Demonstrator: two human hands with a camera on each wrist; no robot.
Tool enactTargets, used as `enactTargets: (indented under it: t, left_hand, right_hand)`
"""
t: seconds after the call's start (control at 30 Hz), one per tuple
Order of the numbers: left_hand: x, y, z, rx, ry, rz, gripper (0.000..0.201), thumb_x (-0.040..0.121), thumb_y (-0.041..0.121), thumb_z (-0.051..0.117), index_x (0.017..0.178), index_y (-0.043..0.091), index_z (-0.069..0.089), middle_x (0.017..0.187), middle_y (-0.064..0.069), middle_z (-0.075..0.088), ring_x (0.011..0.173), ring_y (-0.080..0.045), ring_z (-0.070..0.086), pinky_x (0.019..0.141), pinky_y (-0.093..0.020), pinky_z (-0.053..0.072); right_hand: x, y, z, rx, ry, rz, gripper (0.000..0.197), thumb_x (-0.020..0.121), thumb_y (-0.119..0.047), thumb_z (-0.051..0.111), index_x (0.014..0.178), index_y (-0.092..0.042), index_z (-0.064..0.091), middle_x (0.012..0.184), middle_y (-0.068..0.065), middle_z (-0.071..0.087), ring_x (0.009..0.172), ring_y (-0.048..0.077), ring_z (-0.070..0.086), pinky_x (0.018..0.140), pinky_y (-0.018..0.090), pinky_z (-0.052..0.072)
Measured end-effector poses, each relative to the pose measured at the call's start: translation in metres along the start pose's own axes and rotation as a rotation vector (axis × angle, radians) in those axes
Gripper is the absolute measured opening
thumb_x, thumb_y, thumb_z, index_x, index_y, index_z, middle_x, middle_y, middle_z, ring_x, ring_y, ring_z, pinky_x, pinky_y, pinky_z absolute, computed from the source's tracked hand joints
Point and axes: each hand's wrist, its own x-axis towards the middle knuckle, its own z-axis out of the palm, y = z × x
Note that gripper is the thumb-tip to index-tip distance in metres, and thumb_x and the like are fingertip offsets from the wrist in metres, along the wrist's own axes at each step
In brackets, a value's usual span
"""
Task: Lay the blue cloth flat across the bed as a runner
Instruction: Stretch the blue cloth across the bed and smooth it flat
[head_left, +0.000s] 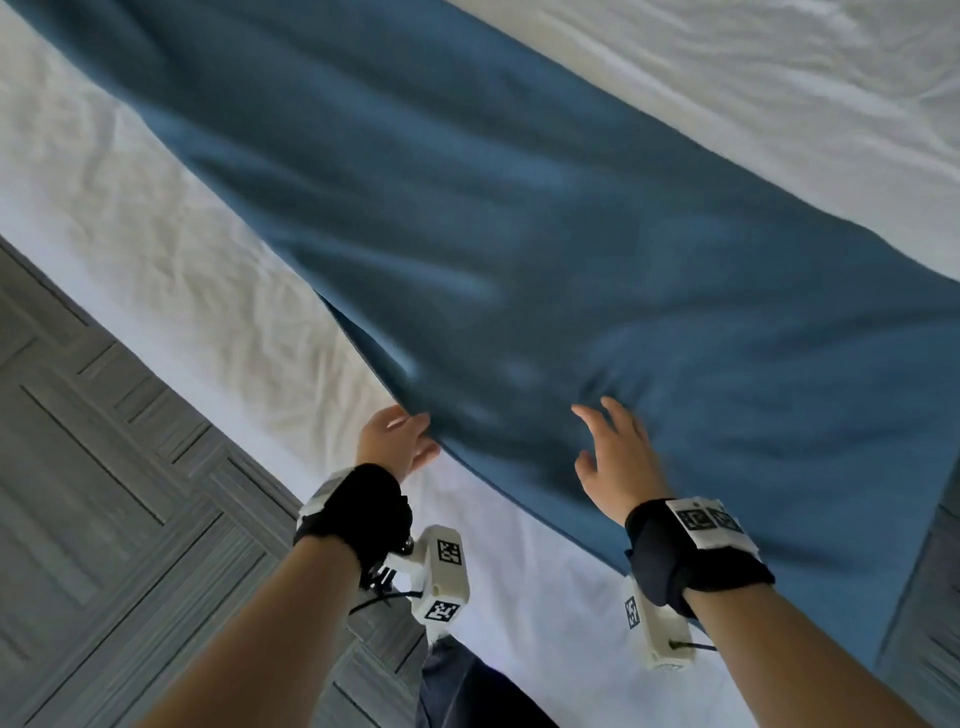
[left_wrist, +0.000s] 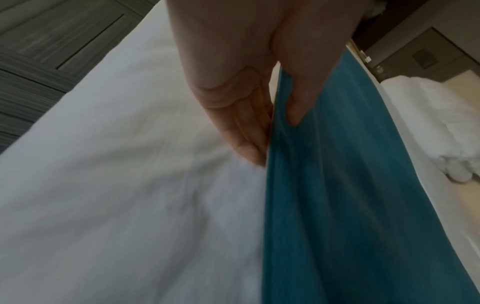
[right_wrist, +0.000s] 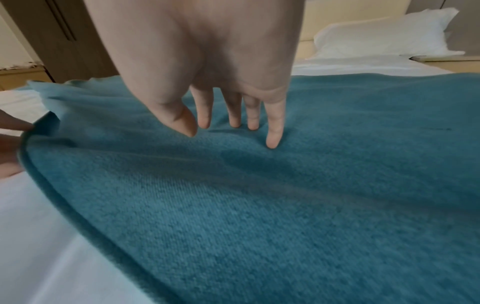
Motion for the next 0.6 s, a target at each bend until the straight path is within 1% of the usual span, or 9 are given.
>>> enactTargets:
  t: [0.07,0.1,0.17,0.23,0.3,0.37,0.43,0.5,0.6]
  left_hand:
    - [0.007,0.013,-0.003,-0.025,0.004,-0.009,0.024,0.091,0.004,0.052,0.115,0.002,0.054,0.083,-0.012,0.063,0.06,-0.015,0.066,0.069,-0.033,0.059]
    - [0.01,0.02,-0.005,-0.038,0.009,-0.005,0.028,0.092,0.003,0.05,0.12,0.0,0.052,0.089,-0.014,0.064,0.068,-0.018,0.065,0.074,-0.036,0.056]
    - [0.017,0.033,-0.008,-0.04,0.026,0.011,0.033,0.093,0.002,0.048,0.125,-0.001,0.049,0.1,-0.017,0.062,0.073,-0.02,0.062,0.081,-0.038,0.051]
    - [0.024,0.044,-0.01,-0.024,0.033,0.021,0.034,0.093,0.0,0.046,0.127,-0.002,0.048,0.104,-0.018,0.06,0.075,-0.021,0.062,0.084,-0.038,0.049]
    - [0.032,0.054,-0.013,-0.002,0.046,0.012,0.035,0.093,-0.001,0.045,0.128,-0.004,0.047,0.105,-0.019,0.061,0.081,-0.025,0.063,0.084,-0.038,0.049]
    - [0.04,0.065,-0.016,0.022,0.058,0.001,0.035,0.093,-0.002,0.045,0.128,-0.005,0.047,0.108,-0.021,0.062,0.092,-0.028,0.062,0.084,-0.038,0.05]
    - [0.049,0.076,-0.018,0.034,0.071,-0.006,0.037,0.092,-0.003,0.045,0.128,-0.004,0.046,0.112,-0.023,0.062,0.095,-0.029,0.061,0.084,-0.039,0.05]
    - [0.058,0.087,-0.021,0.033,0.087,-0.016,0.037,0.091,-0.005,0.045,0.128,-0.002,0.045,0.108,-0.021,0.06,0.091,-0.029,0.06,0.081,-0.04,0.051]
    - [0.074,0.103,-0.025,0.104,0.102,-0.026,0.035,0.091,-0.005,0.046,0.125,0.0,0.046,0.102,-0.018,0.058,0.079,-0.026,0.06,0.069,-0.038,0.053]
  right_hand:
    - [-0.002,0.0,-0.001,0.018,-0.002,-0.009,0.056,0.088,-0.012,0.047,0.142,-0.024,0.034,0.155,0.007,0.022,0.143,0.028,0.017,0.109,0.042,0.034]
    - [-0.003,0.0,-0.002,0.025,-0.004,-0.015,0.056,0.089,-0.012,0.047,0.142,-0.023,0.034,0.154,0.007,0.023,0.142,0.027,0.018,0.11,0.04,0.032]
    - [0.0,-0.003,-0.004,0.047,-0.012,-0.026,0.055,0.089,-0.012,0.046,0.142,-0.023,0.034,0.154,0.007,0.023,0.142,0.027,0.02,0.112,0.037,0.028]
    - [0.005,-0.008,-0.008,0.066,-0.02,-0.033,0.055,0.09,-0.012,0.046,0.142,-0.023,0.034,0.155,0.006,0.023,0.142,0.025,0.021,0.112,0.035,0.028]
    - [0.015,-0.014,-0.012,0.079,-0.022,-0.047,0.055,0.09,-0.012,0.046,0.142,-0.023,0.034,0.154,0.007,0.024,0.142,0.025,0.022,0.113,0.036,0.028]
    - [0.027,-0.023,-0.017,0.09,-0.02,-0.065,0.054,0.09,-0.011,0.046,0.142,-0.022,0.035,0.154,0.008,0.025,0.141,0.026,0.023,0.113,0.036,0.027]
    - [0.04,-0.034,-0.021,0.111,-0.015,-0.074,0.054,0.09,-0.011,0.046,0.142,-0.023,0.035,0.154,0.006,0.025,0.142,0.024,0.022,0.113,0.036,0.028]
    - [0.05,-0.047,-0.023,0.126,-0.017,-0.089,0.054,0.09,-0.011,0.045,0.141,-0.024,0.035,0.154,0.005,0.025,0.143,0.023,0.021,0.112,0.036,0.029]
    - [0.065,-0.071,-0.022,0.133,-0.024,-0.108,0.054,0.09,-0.011,0.046,0.141,-0.023,0.035,0.154,0.005,0.025,0.143,0.022,0.02,0.114,0.036,0.028]
